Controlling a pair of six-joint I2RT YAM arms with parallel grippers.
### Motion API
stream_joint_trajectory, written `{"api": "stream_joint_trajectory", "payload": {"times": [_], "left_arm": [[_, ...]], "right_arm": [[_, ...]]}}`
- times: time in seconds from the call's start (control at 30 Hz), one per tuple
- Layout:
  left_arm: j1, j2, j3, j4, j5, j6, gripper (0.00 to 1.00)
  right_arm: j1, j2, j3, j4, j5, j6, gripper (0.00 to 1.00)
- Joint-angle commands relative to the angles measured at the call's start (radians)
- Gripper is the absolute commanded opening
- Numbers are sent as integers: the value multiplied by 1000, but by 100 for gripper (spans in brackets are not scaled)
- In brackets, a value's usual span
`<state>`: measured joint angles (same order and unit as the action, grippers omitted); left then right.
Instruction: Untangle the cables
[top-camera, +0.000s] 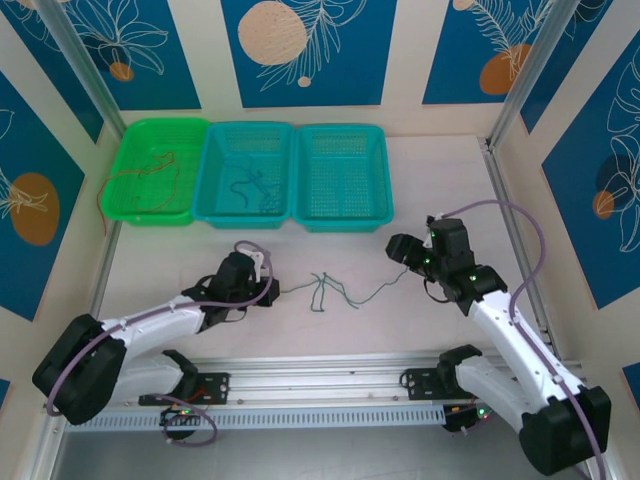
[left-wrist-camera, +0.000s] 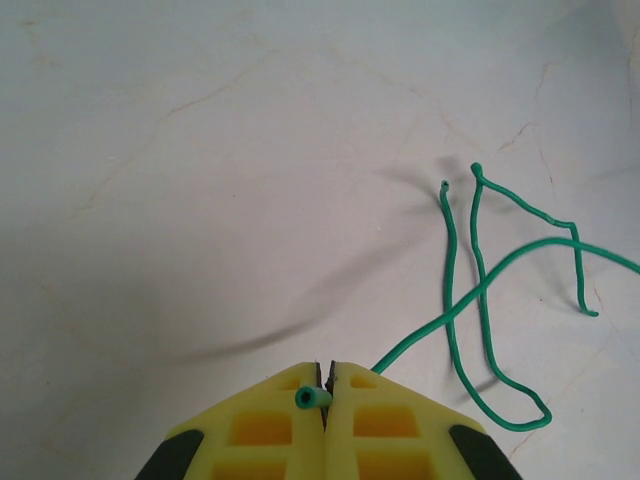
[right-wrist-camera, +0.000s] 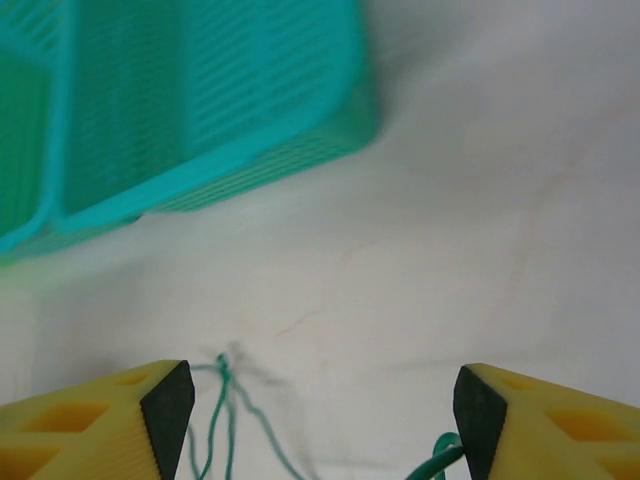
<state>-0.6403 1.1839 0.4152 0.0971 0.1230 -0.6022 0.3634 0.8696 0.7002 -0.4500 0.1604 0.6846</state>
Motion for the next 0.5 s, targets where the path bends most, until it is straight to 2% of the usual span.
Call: {"api": "stream_joint_trajectory", "payload": {"times": [0.0, 0.13, 0.23, 0.3, 0.4, 0.47], "left_arm": [[-10, 13, 36, 31, 6, 27, 0], [-10, -12, 43, 2, -9, 46, 0], [-10, -65, 46, -46, -39, 76, 0], [-10, -120, 43, -114, -116, 87, 0], [-4, -207, 35, -241, -254, 70, 0], [12, -269, 20, -276, -267, 48, 0]], "right_arm": [[134, 24, 69, -32, 69, -140, 75], [224, 93, 114, -25, 60, -186, 76], [188, 106, 127, -55, 117, -101, 100], [66, 84, 111, -81, 96, -23, 100], [-233, 32, 53, -96, -62, 61, 100], [-373, 14, 27, -100, -156, 79, 100]]}}
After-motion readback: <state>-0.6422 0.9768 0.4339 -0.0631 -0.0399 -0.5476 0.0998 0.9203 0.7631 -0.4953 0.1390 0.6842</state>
